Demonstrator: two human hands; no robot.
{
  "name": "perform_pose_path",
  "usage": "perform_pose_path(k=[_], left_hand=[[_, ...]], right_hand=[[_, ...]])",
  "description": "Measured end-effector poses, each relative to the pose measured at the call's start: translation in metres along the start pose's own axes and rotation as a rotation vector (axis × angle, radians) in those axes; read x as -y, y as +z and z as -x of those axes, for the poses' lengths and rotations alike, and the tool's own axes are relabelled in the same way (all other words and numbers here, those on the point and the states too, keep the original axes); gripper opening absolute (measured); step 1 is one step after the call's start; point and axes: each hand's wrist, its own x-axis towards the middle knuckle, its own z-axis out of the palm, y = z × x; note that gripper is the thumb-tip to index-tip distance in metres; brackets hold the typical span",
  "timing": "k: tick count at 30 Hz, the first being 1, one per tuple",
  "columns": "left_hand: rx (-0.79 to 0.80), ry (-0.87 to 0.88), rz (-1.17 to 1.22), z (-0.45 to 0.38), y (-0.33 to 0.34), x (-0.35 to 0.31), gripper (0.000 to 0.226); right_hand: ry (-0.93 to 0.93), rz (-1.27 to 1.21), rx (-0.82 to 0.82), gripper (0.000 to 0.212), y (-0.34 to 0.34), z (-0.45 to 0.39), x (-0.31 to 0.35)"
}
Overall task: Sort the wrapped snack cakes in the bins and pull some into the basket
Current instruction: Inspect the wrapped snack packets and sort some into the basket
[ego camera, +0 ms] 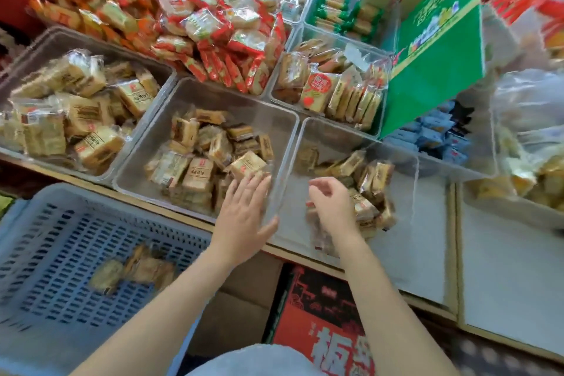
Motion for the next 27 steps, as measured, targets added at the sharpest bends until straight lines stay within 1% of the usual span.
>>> perform_pose_path(k=[2, 3, 4, 6, 8, 10, 12, 15, 17, 19, 21, 22, 23, 24, 25, 27], left_hand=[[0.096, 0.041, -0.052, -0.014, 0.017, -0.025, 0.088], [0.129, 0.05, -0.08, -0.019, 0.025, -0.034, 0.091], [0.14, 0.055, -0.109, -0.022, 0.033, -0.041, 0.092], [0.11, 0.054, -0.182, -0.025, 0.046, -0.049, 0.09], [0.068, 0.041, -0.247, -0.025, 0.055, -0.053, 0.087], [0.03, 0.05, -0.288, -0.026, 0.059, -0.055, 0.086], [0.036, 0.049, -0.3, -0.026, 0.059, -0.056, 0.087], [0.027, 0.034, -0.287, -0.026, 0.059, -0.056, 0.089], [0.012, 0.061, -0.204, -0.026, 0.055, -0.058, 0.088], [0.069, 0.129, 0.014, -0.028, 0.046, -0.067, 0.09], [0.142, 0.134, 0.253, -0.032, 0.036, -0.078, 0.091], [0.147, 0.12, 0.335, -0.035, 0.033, -0.081, 0.084], [0.127, 0.117, 0.355, -0.038, 0.031, -0.082, 0.069], [0.087, 0.129, 0.309, -0.042, 0.03, -0.082, 0.054], [0.025, 0.145, 0.229, -0.045, 0.029, -0.08, 0.047], [-0.124, 0.181, 0.063, -0.048, 0.031, -0.07, 0.049]], right_hand=[[-0.011, 0.046, -0.135, 0.013, -0.034, -0.013, -0.021], [0.006, 0.046, -0.167, 0.015, -0.047, -0.022, -0.032], [0.035, 0.039, -0.17, 0.017, -0.058, -0.031, -0.043], [0.078, 0.037, -0.136, 0.023, -0.072, -0.044, -0.065], [0.094, 0.062, -0.091, 0.034, -0.078, -0.05, -0.084], [0.086, 0.137, -0.069, 0.044, -0.077, -0.051, -0.101], [0.091, 0.139, -0.084, 0.046, -0.074, -0.05, -0.11], [0.119, -0.019, -0.081, 0.043, -0.077, -0.04, -0.108], [0.096, -0.137, 0.028, 0.039, -0.084, -0.027, -0.102], [0.056, -0.219, 0.215, 0.031, -0.09, -0.015, -0.096], [0.04, -0.343, 0.41, 0.024, -0.089, -0.008, -0.092], [0.039, -0.399, 0.47, 0.023, -0.088, -0.006, -0.09], [0.046, -0.426, 0.492, 0.024, -0.085, -0.007, -0.089], [0.06, -0.429, 0.482, 0.027, -0.083, -0.009, -0.088], [0.076, -0.419, 0.443, 0.03, -0.08, -0.012, -0.086], [0.092, -0.398, 0.294, 0.026, -0.078, -0.018, -0.086]])
